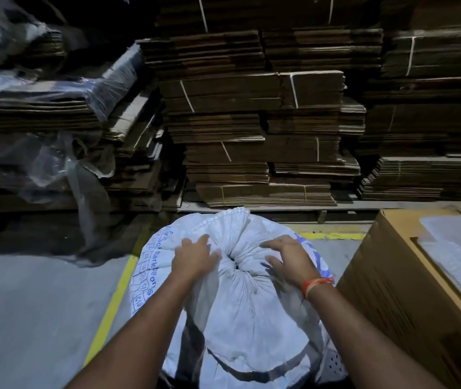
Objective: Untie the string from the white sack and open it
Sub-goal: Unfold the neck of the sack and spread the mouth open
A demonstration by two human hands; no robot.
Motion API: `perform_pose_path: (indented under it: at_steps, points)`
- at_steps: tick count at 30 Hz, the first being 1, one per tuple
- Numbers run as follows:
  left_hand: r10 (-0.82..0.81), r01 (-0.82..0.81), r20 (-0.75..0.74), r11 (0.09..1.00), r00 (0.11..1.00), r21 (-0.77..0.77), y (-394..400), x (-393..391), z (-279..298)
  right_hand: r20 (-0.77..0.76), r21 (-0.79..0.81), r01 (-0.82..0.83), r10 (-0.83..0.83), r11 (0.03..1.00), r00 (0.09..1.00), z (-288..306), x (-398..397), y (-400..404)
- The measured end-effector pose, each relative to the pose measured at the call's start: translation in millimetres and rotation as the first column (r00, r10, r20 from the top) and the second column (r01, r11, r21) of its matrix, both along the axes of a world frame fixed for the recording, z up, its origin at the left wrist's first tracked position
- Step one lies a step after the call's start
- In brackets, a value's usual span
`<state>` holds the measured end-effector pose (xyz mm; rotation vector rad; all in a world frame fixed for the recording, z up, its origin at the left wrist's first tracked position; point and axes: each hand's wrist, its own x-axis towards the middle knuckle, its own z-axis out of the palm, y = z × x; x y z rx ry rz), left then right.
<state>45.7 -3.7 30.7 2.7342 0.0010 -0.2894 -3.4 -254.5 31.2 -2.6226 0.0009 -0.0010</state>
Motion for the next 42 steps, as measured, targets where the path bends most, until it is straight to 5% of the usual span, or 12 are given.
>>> perform_pose_path:
  at_steps: [3, 6, 10, 15, 28, 33, 38, 40, 42]
  points:
    - [-0.186, 0.189, -0.181, 0.982, 0.966, 0.003, -2.6, 1.0, -27.2, -0.234, -0.073, -0.12, 0.1, 0.99, 0.967, -38.2, 22.0, 3.9]
    - [-0.27, 0.272, -0.066, 0.962, 0.961, 0.03, -2.9, -10.8, -44.1, -0.34, -0.084, -0.2, 0.16, 0.976, 0.927, -55.8, 27.9, 18.7]
    - [-0.207, 0.22, 0.165, 0.974, 0.964, -0.062, -0.9, -16.8, -56.4, -0.275, -0.068, -0.086, 0.064, 0.994, 0.959, -66.0, 32.0, 23.7]
    - [-0.202, 0.219, 0.27, 0.975, 0.941, -0.037, 2.6, -19.1, -44.4, -0.164, -0.143, 0.011, -0.035, 0.99, 0.986, -58.5, 27.6, 15.1]
    - [-0.071, 0.018, 0.178, 0.959, 0.982, 0.281, 114.6, -50.5, -50.6, -0.057, -0.185, 0.349, -0.365, 0.919, 0.929, -42.1, 28.3, -76.7]
    - [-0.111, 0.1, 0.013, 0.938, 0.994, 0.331, 113.4, -62.3, -60.4, -0.057, -0.101, 0.456, -0.463, 0.884, 0.884, -44.1, 32.0, -71.9]
    - [-0.416, 0.487, -0.298, 0.844, 0.859, 0.226, 107.9, -40.3, -31.1, 0.024, 0.145, 0.402, -0.409, 0.904, 0.912, -38.5, 17.4, -33.4]
    - [-0.414, 0.467, -0.27, 0.866, 0.87, 0.179, 105.2, -25.0, -9.4, 0.116, 0.272, 0.38, -0.422, 0.884, 0.899, -36.7, -0.7, -4.5]
    - [-0.368, 0.376, -0.081, 0.898, 0.926, 0.228, 99.2, -4.9, 6.8, 0.155, 0.411, 0.385, -0.479, 0.826, 0.864, -36.4, -25.0, 29.3]
